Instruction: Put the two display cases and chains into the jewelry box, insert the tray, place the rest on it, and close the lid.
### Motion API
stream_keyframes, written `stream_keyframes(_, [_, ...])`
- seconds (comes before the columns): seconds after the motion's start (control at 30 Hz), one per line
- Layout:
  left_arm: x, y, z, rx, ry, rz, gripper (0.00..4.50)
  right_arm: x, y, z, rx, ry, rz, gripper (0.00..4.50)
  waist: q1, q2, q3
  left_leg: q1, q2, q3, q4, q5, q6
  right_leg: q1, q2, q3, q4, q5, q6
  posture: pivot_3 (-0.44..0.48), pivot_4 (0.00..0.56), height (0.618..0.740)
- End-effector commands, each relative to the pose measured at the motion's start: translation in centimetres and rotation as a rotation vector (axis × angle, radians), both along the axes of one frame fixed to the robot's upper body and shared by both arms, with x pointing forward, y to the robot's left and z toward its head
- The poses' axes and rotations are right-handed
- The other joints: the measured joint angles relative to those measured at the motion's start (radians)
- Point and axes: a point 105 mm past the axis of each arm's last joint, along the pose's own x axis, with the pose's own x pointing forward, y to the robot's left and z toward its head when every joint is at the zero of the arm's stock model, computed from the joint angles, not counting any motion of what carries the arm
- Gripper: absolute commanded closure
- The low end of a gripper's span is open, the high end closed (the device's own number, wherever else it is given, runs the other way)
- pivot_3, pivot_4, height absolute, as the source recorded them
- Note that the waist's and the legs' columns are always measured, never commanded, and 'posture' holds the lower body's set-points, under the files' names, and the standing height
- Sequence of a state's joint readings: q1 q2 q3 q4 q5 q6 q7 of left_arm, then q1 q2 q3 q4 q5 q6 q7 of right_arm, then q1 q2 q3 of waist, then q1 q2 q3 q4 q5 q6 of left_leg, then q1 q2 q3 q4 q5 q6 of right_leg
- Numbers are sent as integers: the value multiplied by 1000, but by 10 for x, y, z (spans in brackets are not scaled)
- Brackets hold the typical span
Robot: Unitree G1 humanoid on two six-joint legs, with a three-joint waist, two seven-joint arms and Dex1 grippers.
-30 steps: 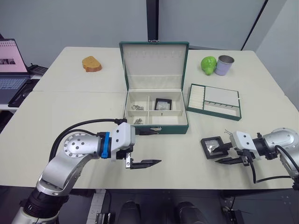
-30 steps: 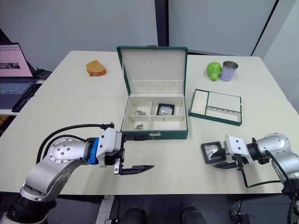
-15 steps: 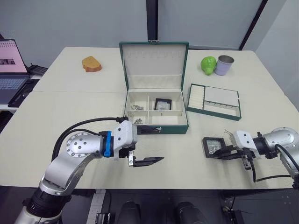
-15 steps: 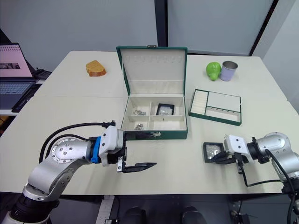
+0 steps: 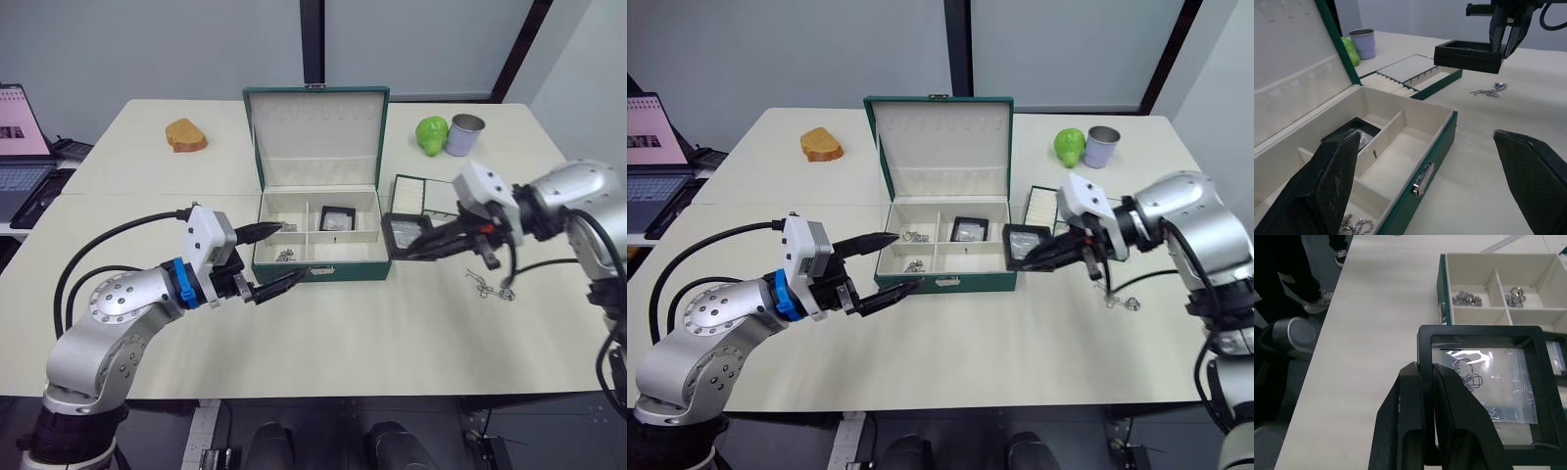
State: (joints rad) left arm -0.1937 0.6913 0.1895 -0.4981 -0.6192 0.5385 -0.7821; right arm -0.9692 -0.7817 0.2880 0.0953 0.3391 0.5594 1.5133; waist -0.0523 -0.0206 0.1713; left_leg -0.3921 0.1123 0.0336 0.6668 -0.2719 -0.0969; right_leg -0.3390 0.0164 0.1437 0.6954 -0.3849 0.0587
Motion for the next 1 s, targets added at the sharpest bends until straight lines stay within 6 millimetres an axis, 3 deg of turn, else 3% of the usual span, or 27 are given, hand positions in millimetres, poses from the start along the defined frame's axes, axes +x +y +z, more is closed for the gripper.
stream_keyframes(0.03, [0, 13, 9, -14, -39, 63, 0, 16, 22, 14, 9, -23, -10, 4481, -6, 0, 0, 0, 0, 0, 0, 0, 0, -1, 0, 0, 0, 0, 0, 0, 150, 740])
stream_keyframes(0.17, [-2, 19, 7, -21, -38, 97, 0, 30, 42, 14, 16, -2, -18, 4481, -6, 0, 0, -1, 0, 0, 1, 0, 0, -3, 0, -1, 1, 0, 0, 0, 150, 740])
stream_keyframes(0.3, [-4, 23, 4, -38, -33, 128, 0, 35, 53, -3, -53, 67, -29, 4481, -8, 0, 0, -2, 0, 0, 1, 0, 0, -4, 0, -1, 2, 0, 0, 0, 150, 740])
stream_keyframes(0.63, [-6, 20, 0, -50, -24, 141, 0, 50, 67, -18, -98, 108, -67, 4481, -23, 0, 0, -2, 1, 1, -1, 0, 0, -6, 0, 0, 2, 0, 0, 0, 150, 740])
stream_keyframes(1.0, [-9, 18, -2, -44, -22, 141, 0, 49, 74, -40, -137, 151, -41, 4481, -38, 0, 0, -2, 1, 0, -2, 0, 0, -6, 0, -1, 2, 0, 0, 0, 150, 740])
